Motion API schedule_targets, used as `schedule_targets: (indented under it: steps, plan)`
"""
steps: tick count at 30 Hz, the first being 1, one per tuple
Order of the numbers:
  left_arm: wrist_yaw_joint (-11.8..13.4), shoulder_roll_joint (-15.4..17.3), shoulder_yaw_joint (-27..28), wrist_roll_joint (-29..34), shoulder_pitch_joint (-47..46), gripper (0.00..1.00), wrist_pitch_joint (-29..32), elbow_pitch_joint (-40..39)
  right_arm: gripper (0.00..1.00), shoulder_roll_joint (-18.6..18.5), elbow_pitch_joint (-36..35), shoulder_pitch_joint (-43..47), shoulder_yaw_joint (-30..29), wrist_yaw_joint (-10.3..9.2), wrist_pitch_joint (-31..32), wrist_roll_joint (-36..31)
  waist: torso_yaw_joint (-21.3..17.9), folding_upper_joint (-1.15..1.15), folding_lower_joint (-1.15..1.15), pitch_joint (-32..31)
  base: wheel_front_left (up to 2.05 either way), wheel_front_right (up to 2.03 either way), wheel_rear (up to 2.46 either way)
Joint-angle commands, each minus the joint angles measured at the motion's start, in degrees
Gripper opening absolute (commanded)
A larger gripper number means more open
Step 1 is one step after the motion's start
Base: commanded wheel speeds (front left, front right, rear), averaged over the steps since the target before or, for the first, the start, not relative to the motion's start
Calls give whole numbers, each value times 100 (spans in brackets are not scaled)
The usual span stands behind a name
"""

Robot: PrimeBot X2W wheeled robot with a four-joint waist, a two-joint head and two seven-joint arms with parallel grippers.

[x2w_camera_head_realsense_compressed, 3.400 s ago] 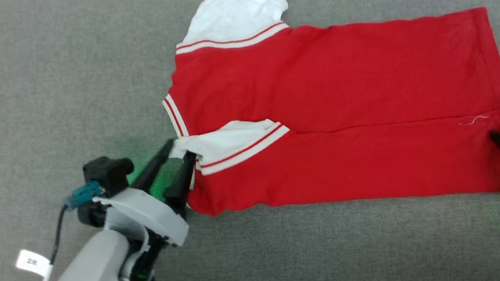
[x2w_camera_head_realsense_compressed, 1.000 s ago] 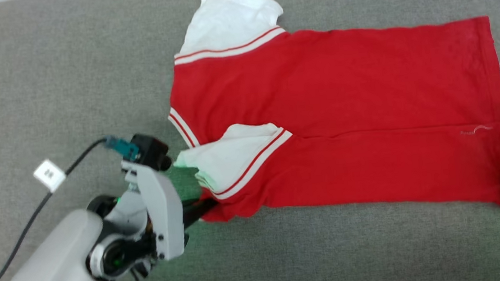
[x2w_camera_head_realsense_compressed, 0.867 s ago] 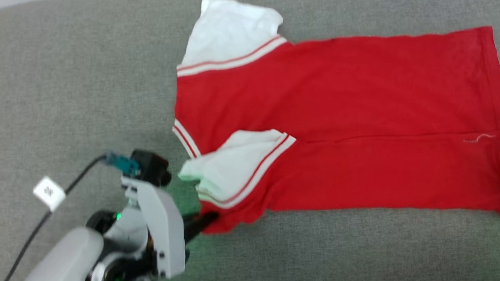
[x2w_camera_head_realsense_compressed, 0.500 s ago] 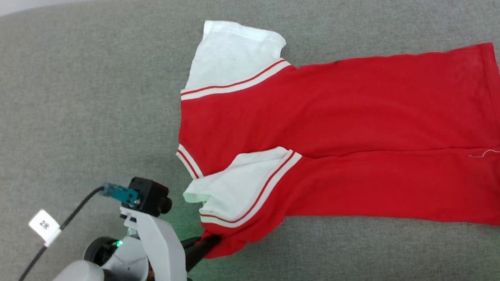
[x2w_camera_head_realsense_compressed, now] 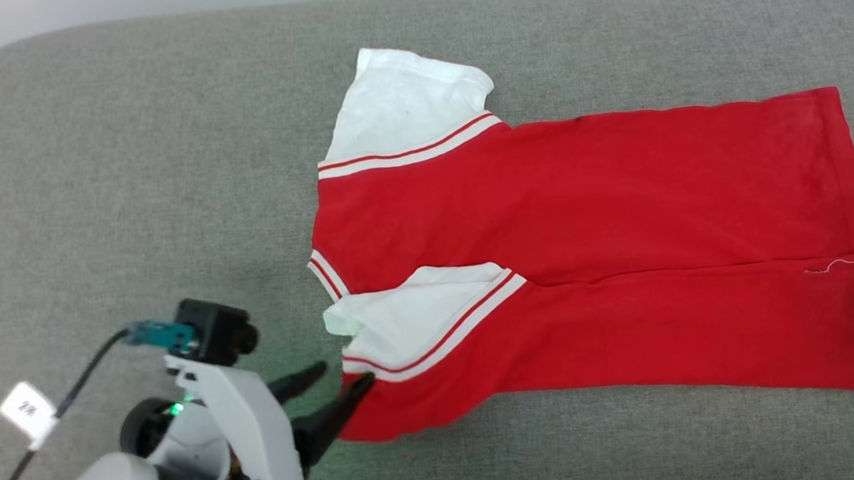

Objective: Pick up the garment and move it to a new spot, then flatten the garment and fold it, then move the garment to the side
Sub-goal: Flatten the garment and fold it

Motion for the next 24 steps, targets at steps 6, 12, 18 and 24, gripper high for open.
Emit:
schedule_targets:
  steps: [6,12,18,24]
  plan:
    - [131,-102,460,412,-99,100,-999,150,100,653,62,-458,-214,-5,-1480,-652,-64,0,0,-54,0,0,0]
    - [255,-521,758,1262,-729,100,-2352,874,100,1524,431,-904,-50,-5,-2989,-1267,-232,0,0,-15,0,0,0]
    - [105,-755,794,1699,-1782,100,-2732,1613,100,1850,730,-1190,505,-5,-3757,-1605,-504,0,0,160,0,0,0]
    - [-169,-890,576,2119,-3359,100,-2386,2874,100,1951,983,-1568,996,-6,-4188,-1709,-989,0,0,496,0,0,0]
